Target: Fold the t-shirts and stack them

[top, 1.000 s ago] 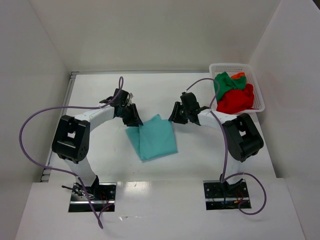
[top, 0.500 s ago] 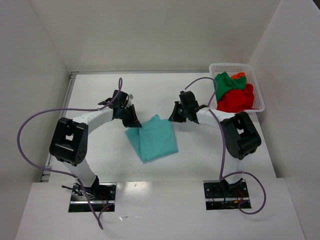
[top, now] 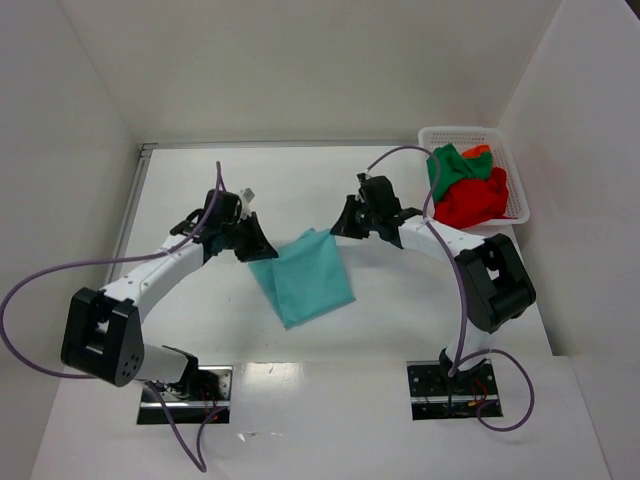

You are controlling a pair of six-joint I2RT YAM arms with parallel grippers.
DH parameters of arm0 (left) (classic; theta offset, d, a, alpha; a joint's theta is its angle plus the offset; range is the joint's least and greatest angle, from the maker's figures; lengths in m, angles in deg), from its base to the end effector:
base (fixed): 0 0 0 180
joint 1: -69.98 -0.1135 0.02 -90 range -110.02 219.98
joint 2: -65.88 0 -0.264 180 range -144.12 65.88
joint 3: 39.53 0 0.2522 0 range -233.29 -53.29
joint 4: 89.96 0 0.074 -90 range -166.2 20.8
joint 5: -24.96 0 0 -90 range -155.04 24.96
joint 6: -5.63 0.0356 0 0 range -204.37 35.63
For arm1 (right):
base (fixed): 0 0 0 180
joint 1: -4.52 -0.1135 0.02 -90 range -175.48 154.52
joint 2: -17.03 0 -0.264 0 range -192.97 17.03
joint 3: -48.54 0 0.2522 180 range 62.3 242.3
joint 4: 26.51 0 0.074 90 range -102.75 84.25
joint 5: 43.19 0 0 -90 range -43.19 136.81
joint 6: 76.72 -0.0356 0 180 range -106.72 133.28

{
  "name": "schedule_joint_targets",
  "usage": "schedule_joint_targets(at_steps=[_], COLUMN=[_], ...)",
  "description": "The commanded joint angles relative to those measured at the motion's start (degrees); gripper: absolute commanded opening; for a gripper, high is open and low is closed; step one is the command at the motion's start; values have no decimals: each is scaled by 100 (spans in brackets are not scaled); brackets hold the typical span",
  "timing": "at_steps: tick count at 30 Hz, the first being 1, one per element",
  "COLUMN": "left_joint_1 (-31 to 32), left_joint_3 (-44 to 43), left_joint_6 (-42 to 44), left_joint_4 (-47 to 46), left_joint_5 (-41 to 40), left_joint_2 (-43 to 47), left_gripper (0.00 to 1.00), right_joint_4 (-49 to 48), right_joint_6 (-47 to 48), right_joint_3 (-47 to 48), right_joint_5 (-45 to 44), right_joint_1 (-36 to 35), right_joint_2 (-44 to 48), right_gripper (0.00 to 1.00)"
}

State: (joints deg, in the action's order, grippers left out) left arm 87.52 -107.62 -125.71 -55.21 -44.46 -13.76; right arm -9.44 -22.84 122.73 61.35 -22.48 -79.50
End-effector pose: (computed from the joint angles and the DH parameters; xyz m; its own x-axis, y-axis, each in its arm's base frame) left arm 0.2763 -0.1005 0.2451 -0.8569 -0.3777 -0.3509 -0.0696 0.7592 -0.6472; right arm 0.3230 0.1746 0.2111 -0.8179 0.2237 -0.5302 -0.1611 0.7955 0.5842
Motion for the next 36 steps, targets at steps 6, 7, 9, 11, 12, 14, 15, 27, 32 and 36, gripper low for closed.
schedule_joint_targets(at_steps=[6,7,9,11,12,14,15,27,32,36], left_joint_1=[48,48,48,48,48,48,-13,-251,-303,-540], left_joint_3=[625,686,686,739,739,739,739,792,485,177], left_joint_6=[-629,-629,-699,-761,-761,-814,-875,-999,-1051,-868], left_joint_4=[124,176,177,177,238,291,291,274,274,169], left_joint_5=[-282,-369,-466,-651,-704,-775,-844,-977,-1380,-1539], left_joint_2=[853,992,1072,1073,1073,1073,1021,354,369,747], left_gripper=[0,0,0,0,0,0,0,24,61,80], right_joint_4=[-155,-103,-103,-103,-103,-50,-50,178,249,249], right_joint_6=[149,149,149,201,202,202,254,474,527,580], right_joint_3=[487,549,689,743,891,1023,1155,1674,1674,1560], right_joint_5=[136,136,136,136,136,136,136,294,225,276], right_joint_1=[-358,-358,-358,-358,-358,-358,-358,-358,-358,-358], right_joint_2=[56,55,3,-50,-128,-322,-392,-1193,-1140,-868], right_gripper=[8,8,8,8,8,8,8,21,23,23])
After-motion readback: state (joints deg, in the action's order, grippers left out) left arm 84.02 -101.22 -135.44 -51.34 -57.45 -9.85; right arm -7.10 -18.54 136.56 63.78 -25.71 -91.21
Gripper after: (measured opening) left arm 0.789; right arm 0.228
